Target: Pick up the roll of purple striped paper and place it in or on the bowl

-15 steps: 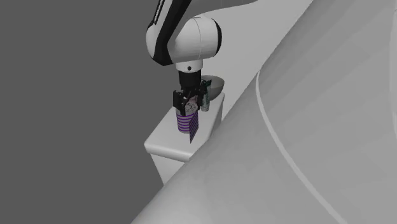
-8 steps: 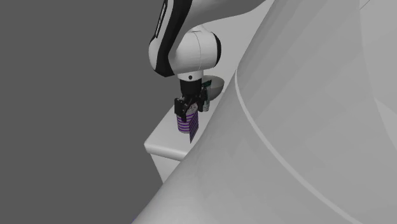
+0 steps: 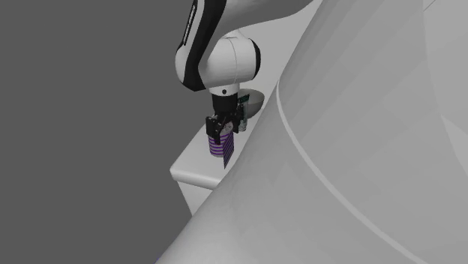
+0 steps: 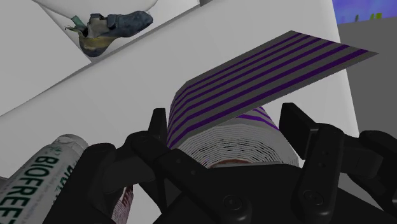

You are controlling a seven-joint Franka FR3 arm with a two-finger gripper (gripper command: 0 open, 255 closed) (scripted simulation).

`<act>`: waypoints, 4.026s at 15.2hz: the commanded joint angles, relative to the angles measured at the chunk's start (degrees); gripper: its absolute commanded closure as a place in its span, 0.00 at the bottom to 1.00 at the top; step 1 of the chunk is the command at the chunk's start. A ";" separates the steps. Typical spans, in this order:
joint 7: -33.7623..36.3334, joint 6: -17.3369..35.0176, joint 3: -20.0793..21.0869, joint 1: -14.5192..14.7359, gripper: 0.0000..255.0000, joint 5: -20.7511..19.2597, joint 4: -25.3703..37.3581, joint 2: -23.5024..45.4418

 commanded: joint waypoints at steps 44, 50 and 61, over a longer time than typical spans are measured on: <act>-4.99 -27.04 2.94 1.14 1.00 4.23 25.81 -2.01; -16.04 -26.69 -6.05 3.36 1.00 13.12 39.86 13.92; -35.20 -39.27 -7.48 -15.96 1.00 39.96 78.59 50.51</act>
